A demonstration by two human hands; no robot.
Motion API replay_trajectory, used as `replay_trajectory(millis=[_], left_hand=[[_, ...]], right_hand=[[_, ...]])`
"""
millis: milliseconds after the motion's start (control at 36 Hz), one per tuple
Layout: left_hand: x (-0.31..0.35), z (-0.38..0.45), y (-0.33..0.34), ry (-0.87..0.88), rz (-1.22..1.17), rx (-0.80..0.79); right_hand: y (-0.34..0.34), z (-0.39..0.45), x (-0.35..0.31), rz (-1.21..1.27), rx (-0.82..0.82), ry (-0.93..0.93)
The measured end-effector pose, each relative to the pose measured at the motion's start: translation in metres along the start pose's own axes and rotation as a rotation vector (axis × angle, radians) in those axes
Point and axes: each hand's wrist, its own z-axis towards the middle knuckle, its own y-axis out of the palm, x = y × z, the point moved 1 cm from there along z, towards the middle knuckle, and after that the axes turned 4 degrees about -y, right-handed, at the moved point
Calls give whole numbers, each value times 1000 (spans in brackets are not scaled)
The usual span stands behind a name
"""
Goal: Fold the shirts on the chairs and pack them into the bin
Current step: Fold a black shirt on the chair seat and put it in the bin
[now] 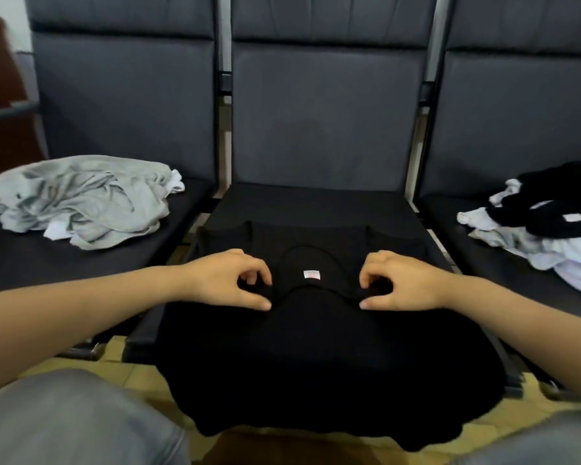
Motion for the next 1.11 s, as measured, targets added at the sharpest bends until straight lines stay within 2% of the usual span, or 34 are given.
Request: replay_trajectory(millis=[111, 194, 306, 389, 444, 500, 556, 639, 861, 1111], left_hand=[[4, 0, -10, -85, -183, 48], [2, 18, -21, -126, -132, 162], [-11, 51, -25, -300, -82, 314], [-17, 68, -21, -442, -151, 350], [-19, 76, -20, -532, -226, 322], [-23, 85, -18, -576, -193, 266], [-27, 95, -18, -578, -123, 243], [-31, 108, -21, -552, -116, 255], [-51, 150, -34, -509, -96, 524], [-61, 222, -53, -508, -144, 666]], right_hand=[[-9, -4, -5, 159, 99, 58], [-20, 11, 1, 164, 241, 151], [-26, 40, 16, 264, 354, 347], [-25, 60, 25, 410, 304, 514], [-23, 68, 29, 502, 230, 617], [-20, 74, 36, 488, 149, 661], [-16, 79, 45, 422, 148, 641], [-11, 87, 57, 398, 234, 600], [-23, 118, 88, 472, 548, 593], [-42, 170, 132, 387, 660, 657]])
